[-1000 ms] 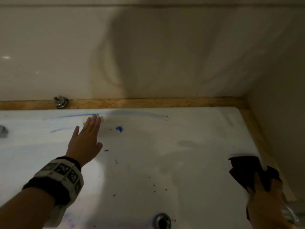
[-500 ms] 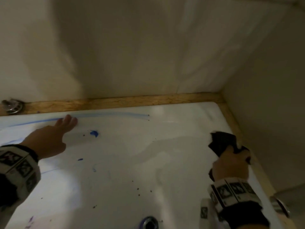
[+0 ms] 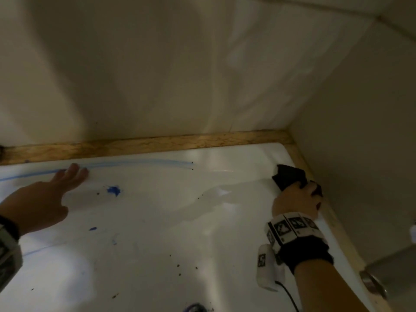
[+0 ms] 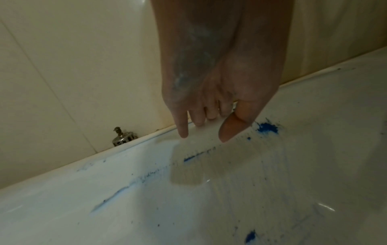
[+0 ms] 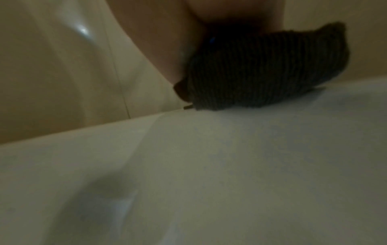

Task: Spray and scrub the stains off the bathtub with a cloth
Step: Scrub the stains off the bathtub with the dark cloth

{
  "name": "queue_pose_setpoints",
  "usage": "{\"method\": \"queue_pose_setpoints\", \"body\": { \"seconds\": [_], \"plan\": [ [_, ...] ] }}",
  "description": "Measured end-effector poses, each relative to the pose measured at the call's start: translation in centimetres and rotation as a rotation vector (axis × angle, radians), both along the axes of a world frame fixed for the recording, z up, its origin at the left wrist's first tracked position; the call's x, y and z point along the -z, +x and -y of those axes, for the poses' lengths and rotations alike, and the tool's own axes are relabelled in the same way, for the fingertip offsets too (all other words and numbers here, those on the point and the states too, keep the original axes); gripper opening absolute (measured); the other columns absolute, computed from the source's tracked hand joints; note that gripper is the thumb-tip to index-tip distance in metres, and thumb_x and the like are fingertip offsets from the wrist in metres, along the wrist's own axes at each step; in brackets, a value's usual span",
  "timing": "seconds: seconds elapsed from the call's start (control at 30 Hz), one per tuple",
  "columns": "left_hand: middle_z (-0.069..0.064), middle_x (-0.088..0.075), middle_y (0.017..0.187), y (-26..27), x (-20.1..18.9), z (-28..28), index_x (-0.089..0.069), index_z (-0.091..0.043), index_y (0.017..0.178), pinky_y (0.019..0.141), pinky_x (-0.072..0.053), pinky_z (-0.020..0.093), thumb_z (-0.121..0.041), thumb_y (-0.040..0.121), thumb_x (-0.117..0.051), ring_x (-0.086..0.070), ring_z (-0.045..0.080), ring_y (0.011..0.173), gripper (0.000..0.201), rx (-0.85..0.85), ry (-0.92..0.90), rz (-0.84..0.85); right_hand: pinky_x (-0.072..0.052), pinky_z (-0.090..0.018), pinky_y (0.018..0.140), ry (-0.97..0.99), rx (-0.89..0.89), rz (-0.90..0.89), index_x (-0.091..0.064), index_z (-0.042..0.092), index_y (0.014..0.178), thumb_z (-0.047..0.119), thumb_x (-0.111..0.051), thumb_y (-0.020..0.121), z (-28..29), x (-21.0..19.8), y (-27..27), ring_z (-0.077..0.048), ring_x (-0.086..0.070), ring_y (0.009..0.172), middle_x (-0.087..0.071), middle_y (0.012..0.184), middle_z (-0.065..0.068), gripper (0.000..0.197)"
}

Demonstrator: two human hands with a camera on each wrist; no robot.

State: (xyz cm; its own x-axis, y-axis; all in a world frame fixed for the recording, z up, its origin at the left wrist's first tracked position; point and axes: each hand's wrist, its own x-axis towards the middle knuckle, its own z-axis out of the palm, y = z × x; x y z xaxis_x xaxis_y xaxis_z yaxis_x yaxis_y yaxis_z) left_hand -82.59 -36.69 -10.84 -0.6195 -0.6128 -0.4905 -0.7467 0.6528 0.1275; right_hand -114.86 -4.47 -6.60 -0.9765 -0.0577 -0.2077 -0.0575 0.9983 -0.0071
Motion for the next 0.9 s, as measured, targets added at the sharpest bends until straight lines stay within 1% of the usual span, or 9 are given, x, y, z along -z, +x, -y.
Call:
{"method": "queue_pose_setpoints", "body": {
  "seconds": [0.07, 0.13, 0.23, 0.3, 0.37, 0.43, 0.53, 0.77, 0.9],
  "plan": [
    [-0.014, 0.019, 0.146, -0.2, -0.2, 0.0, 0.017, -0.031, 0.138, 0.104, -0.036, 0.042, 0.005, 0.075, -0.054, -0.004, 0.021, 0.144, 0.102, -0.01, 0.004, 0.011, -0.032, -0.042, 0.107, -0.093, -0.096, 0.011, -0.039, 0.003, 0.135, 0.014, -0.05, 0.089, 1.1, 0.1, 0.1, -0.037, -0.031, 0.128, -0.019, 0.147, -0.017, 0.048],
    [-0.013, 0.022, 0.145, -0.5, -0.4, -0.2, 0.023, -0.025, 0.134, 0.103, -0.038, 0.038, 0.005, 0.075, -0.051, -0.006, 0.022, 0.144, 0.099, -0.031, -0.005, 0.034, -0.03, -0.038, 0.109, -0.366, -0.19, 0.008, -0.052, 0.002, 0.124, 0.007, -0.049, 0.089, 2.3, 0.1, 0.5, -0.034, -0.038, 0.124, -0.03, 0.143, -0.017, 0.036],
    [-0.008, 0.018, 0.151, -0.9, -0.7, -0.1, 0.019, -0.035, 0.136, 0.101, -0.041, 0.04, 0.007, 0.073, -0.05, -0.015, 0.026, 0.143, 0.103, -0.042, 0.01, 0.059, -0.028, -0.032, 0.106, -0.655, -0.088, -0.16, -0.053, 0.006, 0.126, 0.002, -0.047, 0.09, 3.9, -0.5, 0.8, -0.032, -0.041, 0.121, -0.035, 0.14, -0.015, 0.037],
    [-0.007, 0.022, 0.15, -1.1, -1.1, -0.6, 0.023, -0.035, 0.136, 0.101, -0.042, 0.036, 0.004, 0.074, -0.051, -0.015, 0.025, 0.143, 0.104, -0.046, -0.002, 0.085, -0.023, -0.034, 0.107, -0.632, 0.026, -0.243, -0.043, 0.009, 0.136, 0.002, -0.046, 0.091, 4.7, -0.8, -0.1, -0.034, -0.033, 0.126, -0.025, 0.145, -0.018, 0.046],
    [-0.011, 0.03, 0.141, -1.2, -1.8, -1.3, 0.031, -0.036, 0.129, 0.096, -0.044, 0.027, -0.001, 0.077, -0.049, -0.015, 0.02, 0.143, 0.102, -0.038, -0.001, 0.093, -0.015, -0.038, 0.111, -0.408, 0.03, -0.135, -0.031, 0.01, 0.143, 0.01, -0.045, 0.093, 5.6, -0.3, -1.1, -0.036, -0.022, 0.133, -0.015, 0.15, -0.021, 0.052],
    [-0.01, 0.034, 0.136, -1.4, -2.6, -2.0, 0.035, -0.035, 0.122, 0.096, -0.043, 0.022, -0.003, 0.08, -0.047, -0.015, 0.017, 0.143, 0.098, -0.021, -0.009, 0.1, -0.011, -0.042, 0.113, -0.162, -0.034, -0.027, -0.032, 0.009, 0.14, 0.022, -0.044, 0.094, 6.6, 0.1, -2.0, -0.037, -0.018, 0.135, -0.016, 0.149, -0.023, 0.05],
    [-0.01, 0.035, 0.134, -1.6, -3.3, -2.5, 0.031, -0.033, 0.132, 0.102, -0.04, 0.024, -0.002, 0.08, -0.047, -0.007, 0.016, 0.144, 0.099, -0.019, -0.015, 0.097, -0.013, -0.044, 0.112, -0.006, -0.155, 0.017, -0.038, 0.007, 0.136, 0.028, -0.047, 0.091, 8.4, 0.1, -1.9, -0.038, -0.02, 0.134, -0.023, 0.147, -0.022, 0.051],
    [-0.003, 0.026, 0.151, -2.6, -5.1, -4.0, 0.027, -0.027, 0.141, 0.1, -0.038, 0.023, -0.004, 0.086, -0.045, -0.012, 0.017, 0.144, 0.093, -0.021, -0.058, 0.17, -0.022, -0.039, 0.112, -0.25, -0.605, 0.108, -0.045, 0.017, 0.133, 0.017, -0.049, 0.087, 13.4, -0.4, 5.8, -0.036, -0.026, 0.129, -0.025, 0.146, -0.013, 0.047],
    [-0.002, 0.023, 0.153, -3.0, -5.9, -4.3, 0.024, -0.028, 0.143, 0.104, -0.036, 0.024, -0.004, 0.087, -0.043, -0.01, 0.016, 0.144, 0.091, -0.03, -0.063, 0.186, -0.025, -0.041, 0.112, -0.255, -0.853, 0.248, -0.033, 0.018, 0.142, 0.019, -0.054, 0.088, 16.4, -1.1, 10.4, -0.035, -0.019, 0.133, -0.019, 0.148, -0.011, 0.058]
  ]
}}
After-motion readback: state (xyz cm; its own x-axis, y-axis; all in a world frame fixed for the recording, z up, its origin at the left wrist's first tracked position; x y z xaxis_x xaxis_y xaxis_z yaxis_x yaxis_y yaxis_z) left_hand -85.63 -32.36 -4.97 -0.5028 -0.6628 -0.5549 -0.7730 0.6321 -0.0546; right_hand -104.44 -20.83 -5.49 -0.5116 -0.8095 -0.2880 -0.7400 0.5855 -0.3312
